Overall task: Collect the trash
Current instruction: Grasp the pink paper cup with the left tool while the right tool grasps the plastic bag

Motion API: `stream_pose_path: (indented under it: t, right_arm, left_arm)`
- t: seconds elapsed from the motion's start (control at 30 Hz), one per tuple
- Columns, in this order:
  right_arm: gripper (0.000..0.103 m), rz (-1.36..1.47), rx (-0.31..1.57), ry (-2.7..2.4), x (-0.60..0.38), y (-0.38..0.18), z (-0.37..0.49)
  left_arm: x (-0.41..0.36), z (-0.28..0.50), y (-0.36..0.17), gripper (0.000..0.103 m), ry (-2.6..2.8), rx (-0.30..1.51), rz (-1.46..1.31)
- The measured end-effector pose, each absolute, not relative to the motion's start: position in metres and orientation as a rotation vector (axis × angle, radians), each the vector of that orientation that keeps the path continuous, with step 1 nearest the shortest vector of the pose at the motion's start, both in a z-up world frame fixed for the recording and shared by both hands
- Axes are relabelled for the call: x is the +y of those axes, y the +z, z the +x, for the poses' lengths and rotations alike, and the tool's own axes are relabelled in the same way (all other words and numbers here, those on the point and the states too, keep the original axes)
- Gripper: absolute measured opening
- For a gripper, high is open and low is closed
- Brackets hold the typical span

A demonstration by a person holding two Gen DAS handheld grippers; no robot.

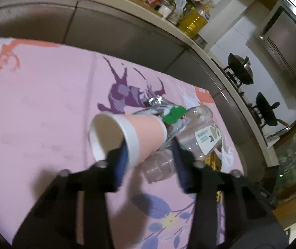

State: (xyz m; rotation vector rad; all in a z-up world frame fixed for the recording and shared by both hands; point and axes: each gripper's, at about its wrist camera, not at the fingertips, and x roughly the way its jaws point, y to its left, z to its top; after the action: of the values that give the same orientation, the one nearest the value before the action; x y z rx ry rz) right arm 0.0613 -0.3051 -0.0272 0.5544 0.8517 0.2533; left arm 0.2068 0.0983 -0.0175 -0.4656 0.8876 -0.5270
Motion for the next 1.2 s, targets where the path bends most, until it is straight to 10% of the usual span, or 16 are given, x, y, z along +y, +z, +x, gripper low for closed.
stream_pose_path:
  t: [0.1, 0.27, 0.97, 1.1, 1.2]
  right_arm:
    - [0.05, 0.547, 0.866, 0.273, -0.301, -0.032, 0.065]
    - [0.009, 0.512, 0.876, 0.307, -0.291, -0.035, 0.063]
    - [0.0, 0.587, 0.8, 0.319, -0.304, -0.038, -0.006]
    - [0.016, 0.566, 0.815, 0.378, -0.295, -0.04, 0.005]
    - [0.069, 0.641, 0.797, 0.399, -0.299, -0.041, 0.009]
  left_arm:
    - [0.097, 0.206, -0.022, 0.007, -0.546, 0.898, -0.482]
    - [0.102, 0.183, -0.015, 0.002, -0.543, 0.869, -0.478]
    - [0.054, 0.041, 0.007, 0.002, -0.726, 0.859, -0.407]
    - [0.026, 0.044, -0.006, 0.002, -0.763, 0.906, -0.394]
    - [0.014, 0.047, -0.014, 0.002, -0.77, 0.933, -0.39]
